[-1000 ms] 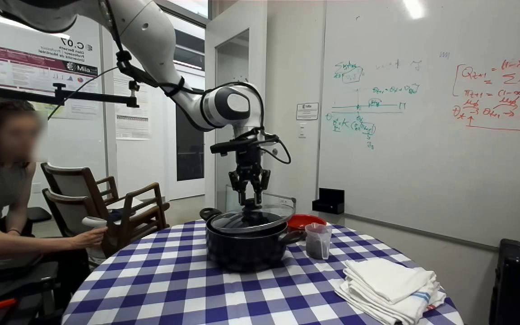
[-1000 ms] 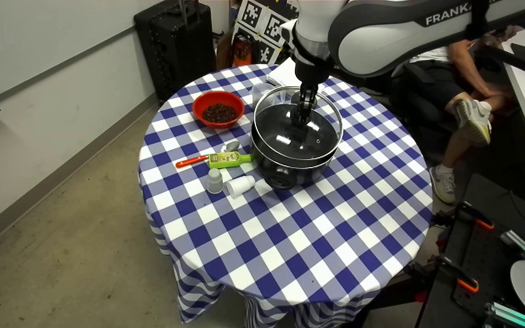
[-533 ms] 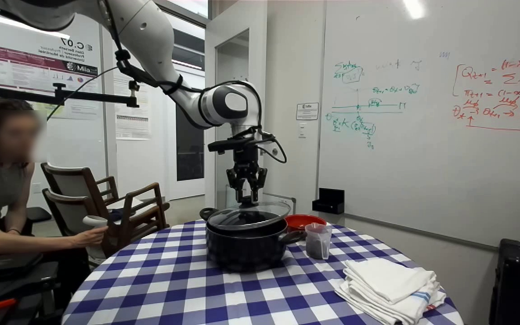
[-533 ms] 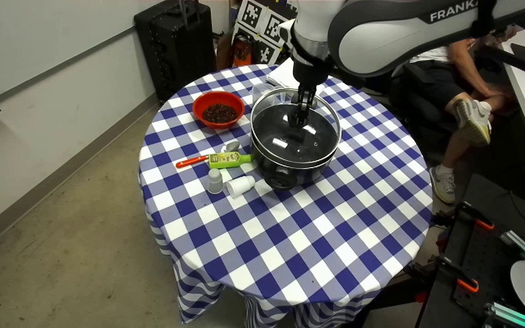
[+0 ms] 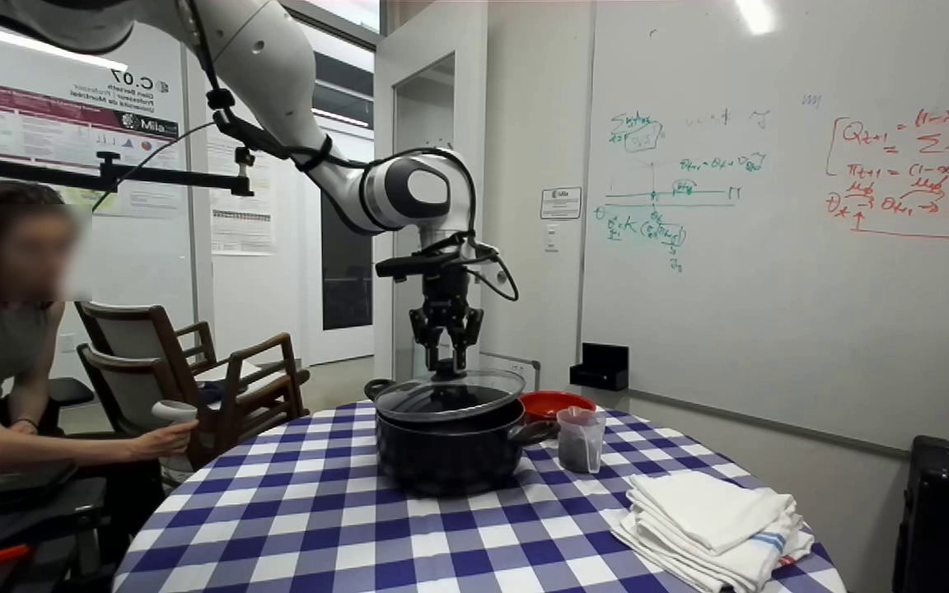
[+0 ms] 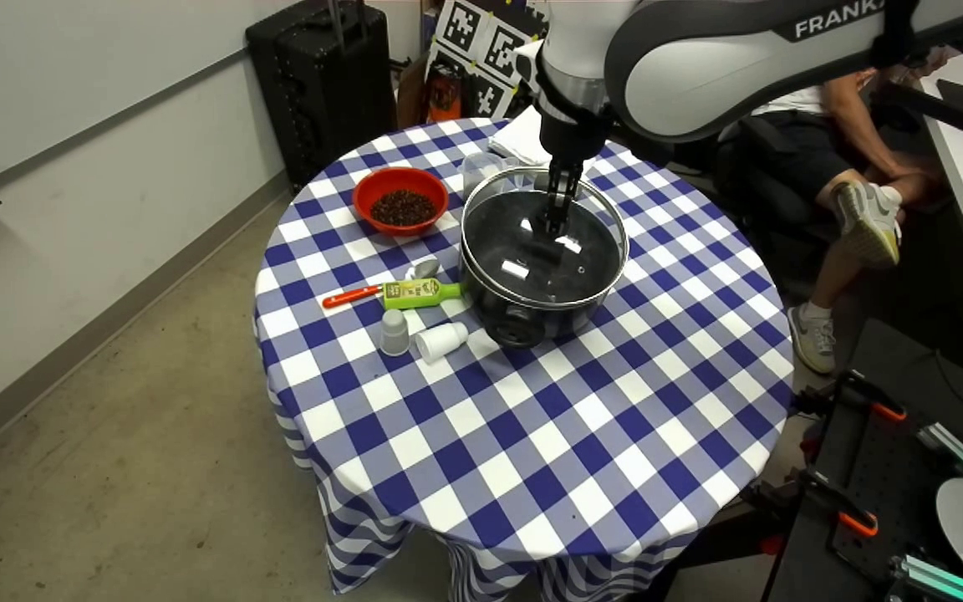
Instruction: Cover the pot
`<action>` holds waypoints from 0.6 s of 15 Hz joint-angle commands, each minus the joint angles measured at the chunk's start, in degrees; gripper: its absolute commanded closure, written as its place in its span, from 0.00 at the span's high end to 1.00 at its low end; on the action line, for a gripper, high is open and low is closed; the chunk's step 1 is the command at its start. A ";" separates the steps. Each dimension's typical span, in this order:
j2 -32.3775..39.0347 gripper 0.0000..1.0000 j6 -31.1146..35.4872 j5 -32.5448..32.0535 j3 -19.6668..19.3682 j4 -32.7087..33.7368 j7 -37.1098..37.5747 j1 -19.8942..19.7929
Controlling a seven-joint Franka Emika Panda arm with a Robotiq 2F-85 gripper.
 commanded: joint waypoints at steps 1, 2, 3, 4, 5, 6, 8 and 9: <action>-1.62 0.25 0.63 1.17 0.10 -1.19 0.45 -0.26; -1.61 0.25 0.67 1.30 0.11 -1.21 0.44 -0.30; -1.50 0.25 0.66 1.41 0.11 -1.11 0.41 -0.32; -1.40 0.25 0.61 1.50 0.10 -0.98 0.41 -0.32; -1.31 0.25 0.57 1.54 0.09 -0.83 0.41 -0.31; -1.24 0.25 0.52 1.62 0.10 -0.71 0.37 -0.32; -1.11 0.25 0.48 1.75 0.11 -0.54 0.34 -0.33; -1.07 0.25 0.44 1.92 0.16 -0.52 0.29 -0.37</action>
